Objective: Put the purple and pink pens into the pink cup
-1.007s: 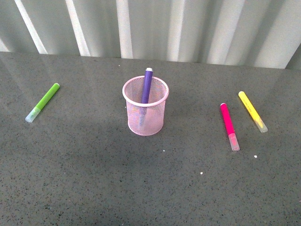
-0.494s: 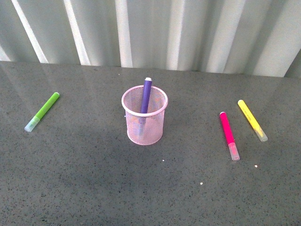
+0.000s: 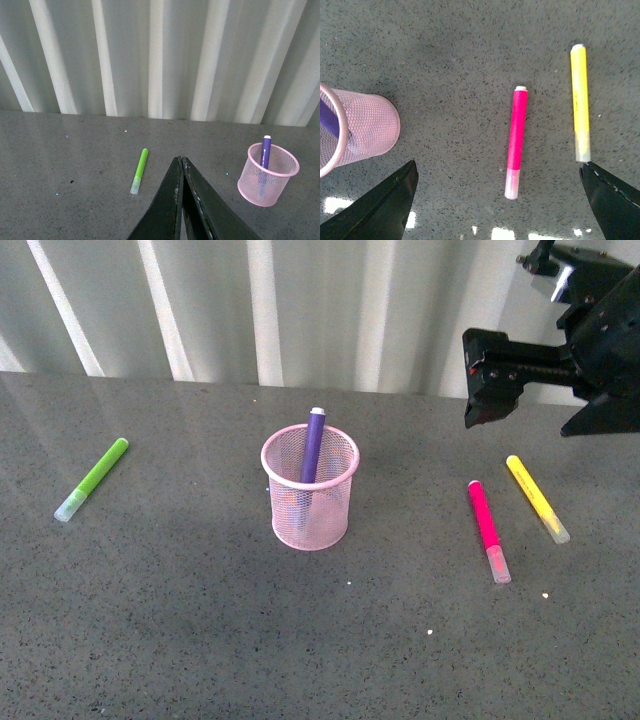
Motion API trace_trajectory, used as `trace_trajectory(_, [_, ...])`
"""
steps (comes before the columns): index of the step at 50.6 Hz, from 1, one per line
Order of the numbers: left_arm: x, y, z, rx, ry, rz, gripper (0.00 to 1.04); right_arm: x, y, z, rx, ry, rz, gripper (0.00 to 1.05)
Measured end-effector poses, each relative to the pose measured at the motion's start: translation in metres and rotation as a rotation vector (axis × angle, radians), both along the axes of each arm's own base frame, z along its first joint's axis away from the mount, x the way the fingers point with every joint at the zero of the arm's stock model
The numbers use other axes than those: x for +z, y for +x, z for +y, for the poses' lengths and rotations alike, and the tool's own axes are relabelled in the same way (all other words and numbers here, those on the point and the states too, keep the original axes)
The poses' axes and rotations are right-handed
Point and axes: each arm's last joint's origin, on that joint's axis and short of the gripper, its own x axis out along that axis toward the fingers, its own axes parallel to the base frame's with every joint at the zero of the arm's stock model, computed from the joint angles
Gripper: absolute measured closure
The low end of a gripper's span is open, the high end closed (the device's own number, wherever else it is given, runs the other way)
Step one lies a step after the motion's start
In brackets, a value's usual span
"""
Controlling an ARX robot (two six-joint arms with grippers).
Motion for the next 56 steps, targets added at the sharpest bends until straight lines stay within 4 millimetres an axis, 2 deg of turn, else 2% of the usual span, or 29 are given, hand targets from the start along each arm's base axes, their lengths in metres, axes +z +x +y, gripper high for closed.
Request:
trace_trajectory(10, [0.0,0.0,0.0,0.0,0.0,0.0,1.01,-0.026,0.004,-0.01,-0.087,0.011,0.046,0.07])
trace_trajectory(24, [0.0,0.0,0.0,0.0,0.0,0.0,1.01,-0.066,0.007,-0.025,-0.109,-0.006,0.123,0.07])
trace_trajectory(41, [0.0,0.0,0.0,0.0,0.0,0.001,1.01,-0.087,0.042,-0.022,-0.103,-0.014,0.151,0.07])
trace_trajectory(56, [0.0,0.0,0.0,0.0,0.0,0.001,1.01,-0.103,0.052,-0.011,-0.081,-0.016,0.169,0.07])
